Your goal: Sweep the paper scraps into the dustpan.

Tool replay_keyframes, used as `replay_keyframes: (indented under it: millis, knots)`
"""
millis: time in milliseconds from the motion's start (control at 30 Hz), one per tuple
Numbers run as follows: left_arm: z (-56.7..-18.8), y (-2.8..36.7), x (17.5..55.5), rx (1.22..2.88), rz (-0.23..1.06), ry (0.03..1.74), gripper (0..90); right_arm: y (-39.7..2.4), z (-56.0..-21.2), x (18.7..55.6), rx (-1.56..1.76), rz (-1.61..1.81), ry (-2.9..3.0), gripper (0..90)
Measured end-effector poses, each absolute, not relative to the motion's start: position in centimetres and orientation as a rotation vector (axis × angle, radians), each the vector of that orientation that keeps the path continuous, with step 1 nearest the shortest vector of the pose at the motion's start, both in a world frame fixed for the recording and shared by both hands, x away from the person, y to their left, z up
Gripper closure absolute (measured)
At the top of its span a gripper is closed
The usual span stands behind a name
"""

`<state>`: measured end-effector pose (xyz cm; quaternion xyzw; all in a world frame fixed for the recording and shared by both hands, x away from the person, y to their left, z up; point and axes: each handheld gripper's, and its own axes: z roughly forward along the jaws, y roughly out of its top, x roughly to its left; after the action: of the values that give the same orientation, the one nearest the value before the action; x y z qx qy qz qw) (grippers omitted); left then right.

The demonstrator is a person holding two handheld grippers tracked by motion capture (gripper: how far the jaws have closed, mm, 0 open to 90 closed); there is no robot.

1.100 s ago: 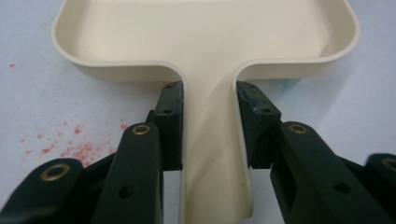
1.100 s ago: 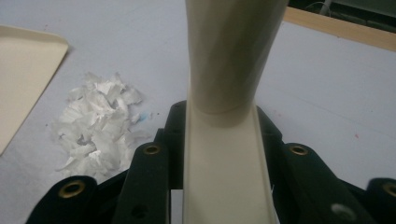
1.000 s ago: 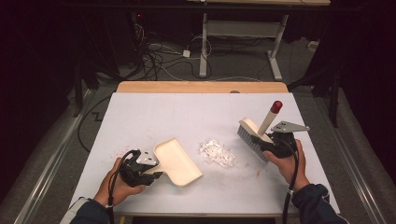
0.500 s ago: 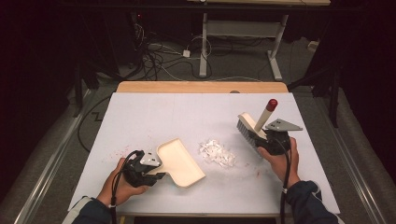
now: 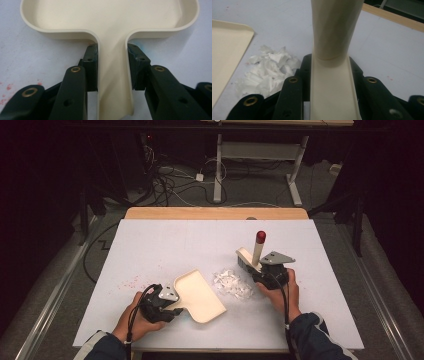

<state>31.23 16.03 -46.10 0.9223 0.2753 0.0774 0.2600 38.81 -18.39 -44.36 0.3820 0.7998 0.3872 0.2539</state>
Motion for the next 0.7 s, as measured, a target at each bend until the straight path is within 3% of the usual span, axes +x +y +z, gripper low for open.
replay_keyframes:
  millis: [700]
  knots:
    - [-46.3,14.3,31.4,2.481,0.169,0.787,63.3,-13.4,-45.1,37.4,0.960,1.129,2.209,67.5]
